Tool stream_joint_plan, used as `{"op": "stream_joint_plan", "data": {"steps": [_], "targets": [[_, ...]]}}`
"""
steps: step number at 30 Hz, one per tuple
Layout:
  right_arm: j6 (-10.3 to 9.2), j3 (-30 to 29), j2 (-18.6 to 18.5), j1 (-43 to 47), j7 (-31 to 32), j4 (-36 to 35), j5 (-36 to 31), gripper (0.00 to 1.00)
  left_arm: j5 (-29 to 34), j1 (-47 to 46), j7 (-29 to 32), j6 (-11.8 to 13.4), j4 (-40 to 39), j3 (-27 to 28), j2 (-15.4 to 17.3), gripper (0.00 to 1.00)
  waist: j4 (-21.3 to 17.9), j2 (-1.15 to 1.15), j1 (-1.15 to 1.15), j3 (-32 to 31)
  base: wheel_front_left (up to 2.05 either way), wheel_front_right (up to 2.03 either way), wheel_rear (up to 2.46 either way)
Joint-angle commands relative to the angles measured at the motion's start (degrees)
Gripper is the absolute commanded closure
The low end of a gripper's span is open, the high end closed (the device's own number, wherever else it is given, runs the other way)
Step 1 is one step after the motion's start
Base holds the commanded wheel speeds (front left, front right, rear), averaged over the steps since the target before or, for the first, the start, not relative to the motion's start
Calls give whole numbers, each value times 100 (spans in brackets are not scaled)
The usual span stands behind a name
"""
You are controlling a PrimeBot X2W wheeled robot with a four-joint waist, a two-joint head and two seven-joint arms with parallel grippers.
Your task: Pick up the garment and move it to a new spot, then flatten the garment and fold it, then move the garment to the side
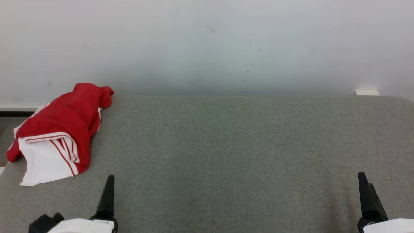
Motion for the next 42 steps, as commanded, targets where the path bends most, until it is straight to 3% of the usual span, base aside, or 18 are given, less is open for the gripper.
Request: {"op": "stream_joint_plan", "data": {"steps": [1,17,42], "targets": [[-3,20,-89,-19,-45,-108,-187,0,248,-35,-54,-2,-114,-6,34,0,0,0,0,-1,0,0,0],[-4,123,-47,113,-382,65,-1630,0,1924,82,-377,57,-117,-115,79,0,-11,0,0,-16,0,0,0],[-6,166,-63,270,-802,299,-3386,0,3786,226,-798,163,-139,-348,163,0,-11,0,0,-30,0,0,0]]}}
